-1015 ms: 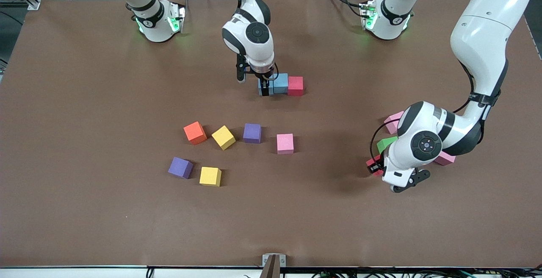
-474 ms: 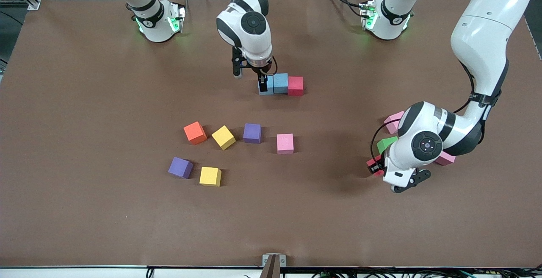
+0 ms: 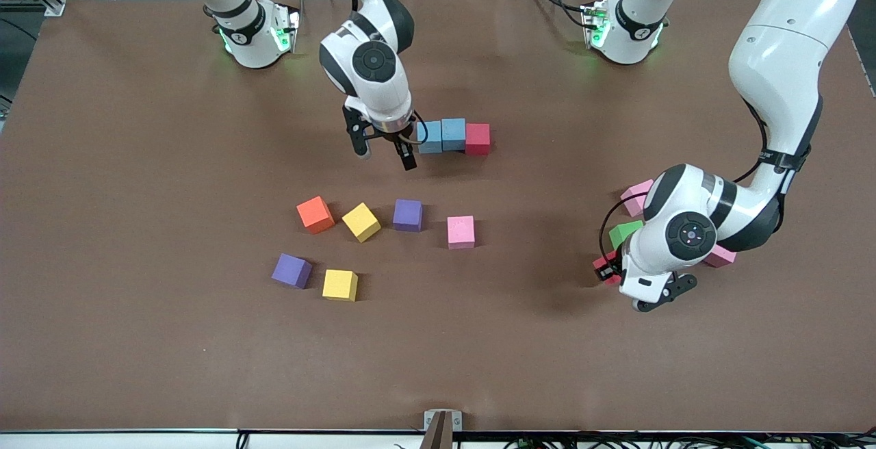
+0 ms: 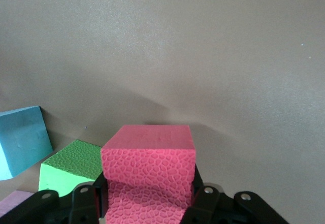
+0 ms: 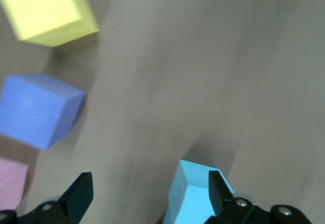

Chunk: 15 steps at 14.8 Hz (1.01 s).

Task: Arrange 11 blocks into digit 3
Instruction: 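Move the right gripper over the purple cube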

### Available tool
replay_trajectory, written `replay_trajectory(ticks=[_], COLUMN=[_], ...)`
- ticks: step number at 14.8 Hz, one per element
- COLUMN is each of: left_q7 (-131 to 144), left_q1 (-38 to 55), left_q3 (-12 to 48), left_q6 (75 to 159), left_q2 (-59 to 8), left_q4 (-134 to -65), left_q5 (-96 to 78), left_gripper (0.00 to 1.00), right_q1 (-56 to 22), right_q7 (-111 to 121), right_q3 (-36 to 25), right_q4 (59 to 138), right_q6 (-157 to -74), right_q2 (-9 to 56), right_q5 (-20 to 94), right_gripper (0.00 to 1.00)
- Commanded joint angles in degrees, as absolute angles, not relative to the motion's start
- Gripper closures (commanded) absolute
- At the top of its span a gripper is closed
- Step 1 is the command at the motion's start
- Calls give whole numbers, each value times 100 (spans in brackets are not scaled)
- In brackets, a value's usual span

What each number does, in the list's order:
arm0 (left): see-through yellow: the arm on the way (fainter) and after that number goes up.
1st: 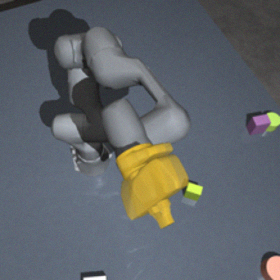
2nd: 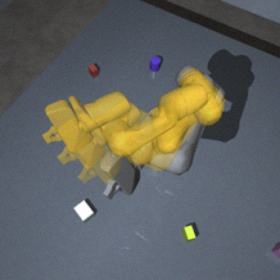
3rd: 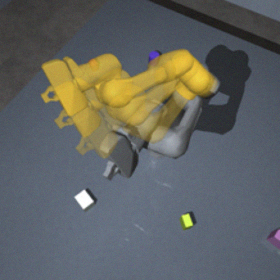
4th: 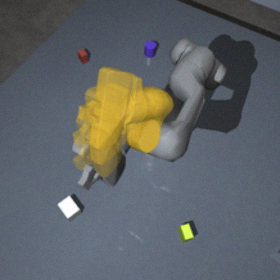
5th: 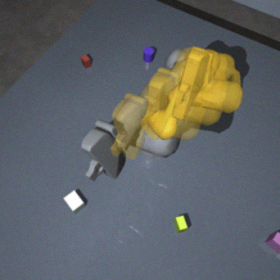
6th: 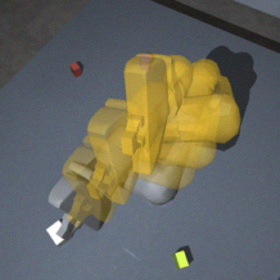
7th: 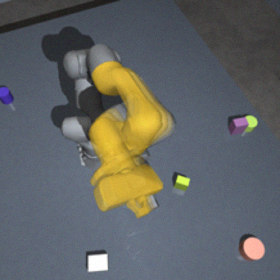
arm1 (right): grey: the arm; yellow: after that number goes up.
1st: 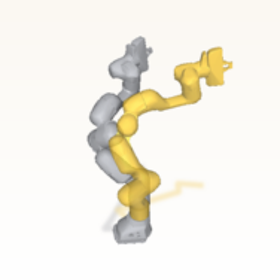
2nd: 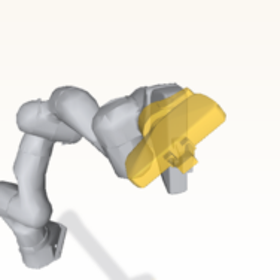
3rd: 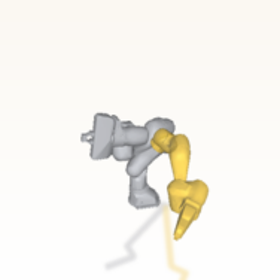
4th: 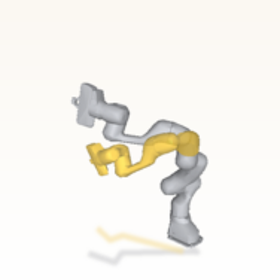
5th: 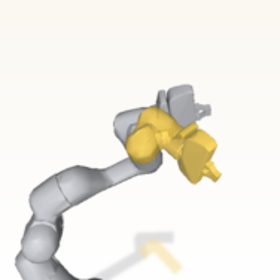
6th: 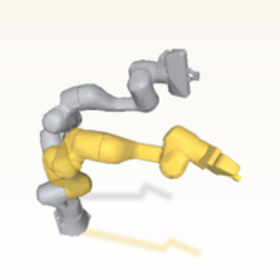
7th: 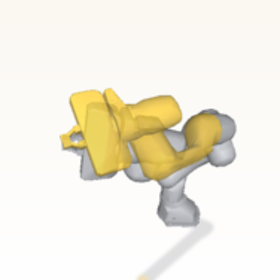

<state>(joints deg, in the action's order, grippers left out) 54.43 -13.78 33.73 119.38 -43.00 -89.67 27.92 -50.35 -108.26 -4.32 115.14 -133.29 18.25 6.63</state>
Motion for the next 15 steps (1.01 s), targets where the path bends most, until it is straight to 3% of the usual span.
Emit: replay_trajectory(ticks=[1,15], left_q7=[5467,5467], left_q1=[-1371,-1371], left_q3=[3366,3366], left_q6=[11848,11848], left_q2=[-4228,-4280], left_q4=[-8895,-8877], left_q5=[2689,2689], left_gripper=[62,62], right_q1=[-4844,-4386], right_q7=[-9875,-7102], right_q3=[-369,-360], right_q4=[11137,9801], right_q6=[-13236,-13315], right_q2=[2134,3260], right_q5=[291,193], right_gripper=[0,0])
